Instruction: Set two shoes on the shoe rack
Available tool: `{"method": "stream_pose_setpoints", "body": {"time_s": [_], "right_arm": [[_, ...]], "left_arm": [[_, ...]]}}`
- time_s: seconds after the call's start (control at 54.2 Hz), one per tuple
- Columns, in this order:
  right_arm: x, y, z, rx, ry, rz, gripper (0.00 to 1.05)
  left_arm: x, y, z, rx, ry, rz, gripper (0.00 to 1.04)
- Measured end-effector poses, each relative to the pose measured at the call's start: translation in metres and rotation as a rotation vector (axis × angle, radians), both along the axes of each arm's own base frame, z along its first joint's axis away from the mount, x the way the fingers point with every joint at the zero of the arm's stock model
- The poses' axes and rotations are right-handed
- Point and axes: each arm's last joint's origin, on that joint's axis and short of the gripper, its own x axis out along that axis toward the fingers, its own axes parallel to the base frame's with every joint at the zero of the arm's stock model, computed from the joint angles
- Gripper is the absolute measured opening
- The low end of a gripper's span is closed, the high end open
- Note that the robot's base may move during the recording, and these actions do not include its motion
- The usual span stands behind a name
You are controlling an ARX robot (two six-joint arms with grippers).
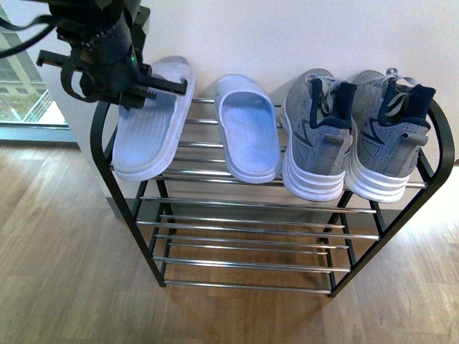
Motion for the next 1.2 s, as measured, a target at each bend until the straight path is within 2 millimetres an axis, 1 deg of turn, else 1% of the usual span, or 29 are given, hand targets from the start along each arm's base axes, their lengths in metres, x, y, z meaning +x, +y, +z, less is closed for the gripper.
{"method": "stream_pose_setpoints", "body": {"time_s": [0.055, 0.148, 0.258, 0.406, 0.499, 0.517, 0.591, 0.628, 0.646, 0.683, 0.702, 0.757, 0.775, 0.812, 0.831, 0.849, 0.868, 0.886, 0.905, 0.923, 0.942, 0.979, 1.015, 1.034, 1.108, 1.145, 1.2], "right_arm": [[0.000, 0.000, 0.000, 0.000, 0.000, 0.000, 0.95], [0.000, 0.000, 0.000, 0.000, 0.000, 0.000, 0.95], [0.000, 0.000, 0.000, 0.000, 0.000, 0.000, 0.95], [0.000, 0.000, 0.000, 0.000, 0.000, 0.000, 0.95], [0.000, 0.000, 0.000, 0.000, 0.000, 0.000, 0.95], [0.000, 0.000, 0.000, 0.000, 0.000, 0.000, 0.95], [0.000, 0.000, 0.000, 0.000, 0.000, 0.000, 0.95], [0.000, 0.000, 0.000, 0.000, 0.000, 0.000, 0.95], [0.000, 0.000, 0.000, 0.000, 0.000, 0.000, 0.95], [0.000, 0.000, 0.000, 0.000, 0.000, 0.000, 0.95], [0.000, 0.000, 0.000, 0.000, 0.000, 0.000, 0.95], [0.000, 0.000, 0.000, 0.000, 0.000, 0.000, 0.95], [0.000, 0.000, 0.000, 0.000, 0.000, 0.000, 0.95], [0.000, 0.000, 0.000, 0.000, 0.000, 0.000, 0.95], [0.000, 0.000, 0.000, 0.000, 0.000, 0.000, 0.95], [0.000, 0.000, 0.000, 0.000, 0.000, 0.000, 0.95], [0.000, 0.000, 0.000, 0.000, 0.000, 0.000, 0.95], [0.000, 0.000, 0.000, 0.000, 0.000, 0.000, 0.95], [0.000, 0.000, 0.000, 0.000, 0.000, 0.000, 0.95], [0.000, 0.000, 0.000, 0.000, 0.000, 0.000, 0.95], [0.000, 0.000, 0.000, 0.000, 0.000, 0.000, 0.95], [0.000, 0.000, 0.000, 0.000, 0.000, 0.000, 0.95], [0.000, 0.000, 0.000, 0.000, 0.000, 0.000, 0.95], [0.000, 0.000, 0.000, 0.000, 0.000, -0.001, 0.95], [0.000, 0.000, 0.000, 0.000, 0.000, 0.000, 0.95], [0.000, 0.000, 0.000, 0.000, 0.000, 0.000, 0.95], [0.000, 0.000, 0.000, 0.000, 0.000, 0.000, 0.95]], "left_arm": [[0.005, -0.002, -0.012, -0.003, 0.010, -0.009, 0.02], [0.012, -0.006, -0.023, -0.015, 0.016, -0.024, 0.02], [0.018, -0.011, -0.025, -0.022, 0.006, -0.032, 0.02], [0.025, -0.014, -0.023, -0.014, -0.015, -0.048, 0.02], [0.026, -0.015, -0.024, -0.023, -0.014, -0.058, 0.21], [0.025, -0.014, -0.024, -0.027, -0.009, -0.056, 0.26], [0.019, -0.015, -0.021, -0.078, 0.008, -0.041, 0.40], [0.014, -0.016, -0.016, -0.120, 0.014, -0.040, 0.47], [0.013, -0.017, -0.014, -0.134, 0.014, -0.038, 0.49], [0.006, -0.020, -0.004, -0.199, 0.006, -0.038, 0.56], [-0.001, -0.023, 0.005, -0.239, -0.011, -0.034, 0.62], [-0.015, -0.029, 0.033, -0.356, -0.057, -0.038, 0.72], [-0.025, -0.032, 0.050, -0.389, -0.089, -0.033, 0.78], [-0.038, -0.035, 0.073, -0.437, -0.149, -0.020, 0.85], [-0.049, -0.035, 0.091, -0.448, -0.213, -0.016, 0.90], [-0.057, -0.035, 0.101, -0.440, -0.266, -0.005, 0.94], [-0.065, -0.033, 0.110, -0.414, -0.346, -0.002, 0.94], [-0.068, -0.032, 0.113, -0.403, -0.395, 0.003, 0.92], [-0.075, -0.028, 0.120, -0.387, -0.497, 0.011, 0.89], [-0.079, -0.026, 0.122, -0.393, -0.543, 0.010, 0.87], [-0.086, -0.021, 0.127, -0.366, -0.633, 0.014, 0.83], [-0.096, -0.013, 0.130, -0.348, -0.742, 0.010, 0.78], [-0.103, -0.005, 0.131, -0.340, -0.800, 0.003, 0.75], [-0.110, 0.002, 0.129, -0.335, -0.846, 0.002, 0.71], [-0.129, 0.024, 0.117, -0.298, -0.927, -0.001, 0.60], [-0.135, 0.032, 0.112, -0.286, -0.937, 0.000, 0.57], [-0.149, 0.047, 0.100, -0.262, -0.938, 0.004, 0.48]]}}
